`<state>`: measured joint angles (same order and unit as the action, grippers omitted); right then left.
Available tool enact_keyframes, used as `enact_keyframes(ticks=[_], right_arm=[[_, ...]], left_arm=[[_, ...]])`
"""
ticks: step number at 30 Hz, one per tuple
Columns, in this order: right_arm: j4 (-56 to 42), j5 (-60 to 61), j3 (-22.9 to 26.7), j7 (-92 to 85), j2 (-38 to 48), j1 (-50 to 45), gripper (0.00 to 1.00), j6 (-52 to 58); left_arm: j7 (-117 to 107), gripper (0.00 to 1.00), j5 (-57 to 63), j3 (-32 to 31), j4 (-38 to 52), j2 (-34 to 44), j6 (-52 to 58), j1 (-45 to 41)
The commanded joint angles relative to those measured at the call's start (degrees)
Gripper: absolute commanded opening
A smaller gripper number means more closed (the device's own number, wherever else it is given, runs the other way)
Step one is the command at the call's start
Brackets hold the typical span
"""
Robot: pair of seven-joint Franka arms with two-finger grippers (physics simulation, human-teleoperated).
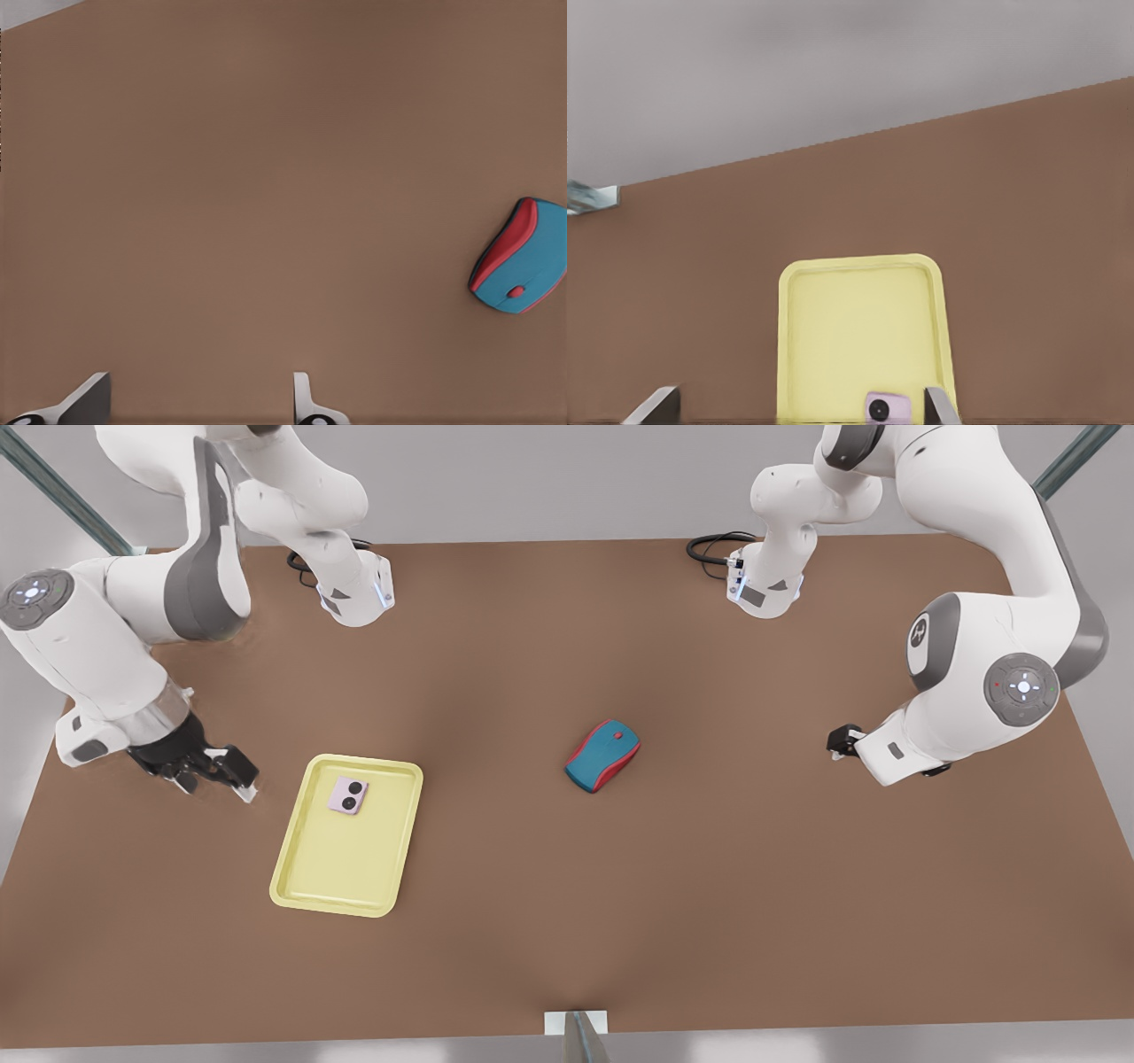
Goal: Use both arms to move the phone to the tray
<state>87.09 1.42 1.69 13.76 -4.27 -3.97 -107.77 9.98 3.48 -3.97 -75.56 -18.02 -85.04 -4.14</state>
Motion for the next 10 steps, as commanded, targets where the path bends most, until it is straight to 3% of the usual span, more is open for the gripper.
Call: enact_keyframes(ticks=[1, 6, 10], right_arm=[[-4.21, -0.19, 1.38, -15.52, 0.93, 1.86, 1.00, 25.42], [-3.59, -1.07, 0.68, -15.78, 0.66, 3.88, 1.00, 26.83], [-3.68, -1.16, 0.59, -15.78, 0.31, 3.70, 1.00, 27.88]], left_arm=[[-0.14, 1.00, 0.04, 0.10, 0.24, 0.09, 0.05, 0.01], [-18.33, 1.00, -1.10, 0.10, 1.90, 0.44, -1.18, 0.01], [-18.86, 1.00, -0.93, 0.10, 2.70, 0.80, -1.00, -0.08]])
